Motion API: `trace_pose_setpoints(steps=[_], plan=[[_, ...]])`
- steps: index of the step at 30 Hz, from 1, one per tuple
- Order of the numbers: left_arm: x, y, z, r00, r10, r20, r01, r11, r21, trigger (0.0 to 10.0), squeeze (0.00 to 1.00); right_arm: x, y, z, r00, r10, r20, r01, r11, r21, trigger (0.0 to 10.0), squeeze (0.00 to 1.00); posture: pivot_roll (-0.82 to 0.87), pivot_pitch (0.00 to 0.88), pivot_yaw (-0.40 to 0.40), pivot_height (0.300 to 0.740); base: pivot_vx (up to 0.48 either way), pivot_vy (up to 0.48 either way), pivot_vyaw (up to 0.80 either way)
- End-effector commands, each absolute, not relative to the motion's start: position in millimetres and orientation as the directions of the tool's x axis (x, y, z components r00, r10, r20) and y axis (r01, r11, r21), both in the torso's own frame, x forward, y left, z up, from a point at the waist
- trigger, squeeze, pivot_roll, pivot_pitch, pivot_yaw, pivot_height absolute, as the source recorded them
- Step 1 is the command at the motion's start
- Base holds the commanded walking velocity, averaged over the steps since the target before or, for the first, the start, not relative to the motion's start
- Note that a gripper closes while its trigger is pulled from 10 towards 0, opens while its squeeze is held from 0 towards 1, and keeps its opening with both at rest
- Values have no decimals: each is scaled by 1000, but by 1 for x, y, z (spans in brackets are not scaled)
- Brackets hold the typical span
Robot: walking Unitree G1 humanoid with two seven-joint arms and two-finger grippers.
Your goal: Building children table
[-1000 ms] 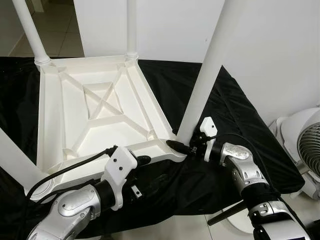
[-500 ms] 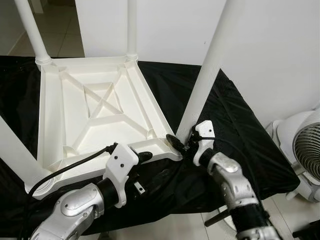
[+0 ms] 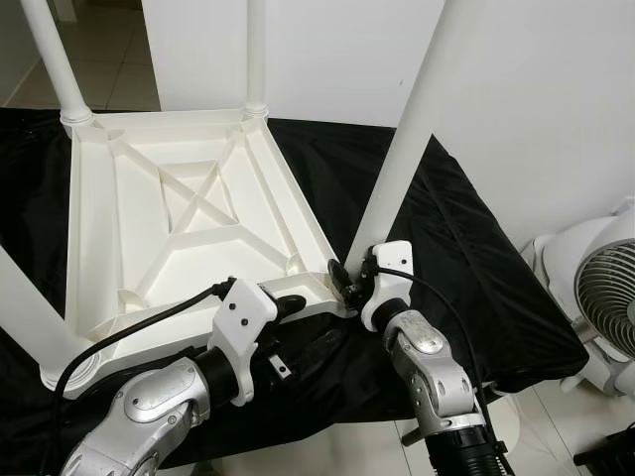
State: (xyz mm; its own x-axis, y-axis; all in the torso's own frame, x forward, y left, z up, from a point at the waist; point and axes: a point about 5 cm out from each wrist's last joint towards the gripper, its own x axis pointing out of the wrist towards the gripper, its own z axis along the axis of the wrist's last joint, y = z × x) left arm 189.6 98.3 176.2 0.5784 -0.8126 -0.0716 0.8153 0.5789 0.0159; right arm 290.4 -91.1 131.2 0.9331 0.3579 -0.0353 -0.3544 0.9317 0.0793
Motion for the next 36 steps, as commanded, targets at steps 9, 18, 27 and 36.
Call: trace_pose_setpoints(steps=[9, 18, 27, 36], plan=[[192, 99, 174, 592, -802, -79, 804, 595, -10, 10000, 0, 303, -118, 133, 881, 467, -70, -470, 882, -36, 10000, 1000, 200, 77, -105, 740, 0, 0, 0], [190, 101, 175, 599, -796, -82, 798, 602, -14, 10000, 0, 314, -130, 140, 773, 630, -76, -634, 761, -137, 10000, 0, 212, 83, -101, 740, 0, 0, 0], [188, 100, 174, 585, -807, -88, 809, 588, -17, 10000, 0, 321, -122, 140, 563, 818, -114, -822, 542, -175, 10000, 0, 218, 59, -95, 740, 0, 0, 0], [191, 101, 176, 571, -815, -99, 819, 574, -13, 10000, 0, 323, -119, 141, 460, 878, -134, -883, 436, -176, 10000, 0, 216, 100, -93, 740, 0, 0, 0]])
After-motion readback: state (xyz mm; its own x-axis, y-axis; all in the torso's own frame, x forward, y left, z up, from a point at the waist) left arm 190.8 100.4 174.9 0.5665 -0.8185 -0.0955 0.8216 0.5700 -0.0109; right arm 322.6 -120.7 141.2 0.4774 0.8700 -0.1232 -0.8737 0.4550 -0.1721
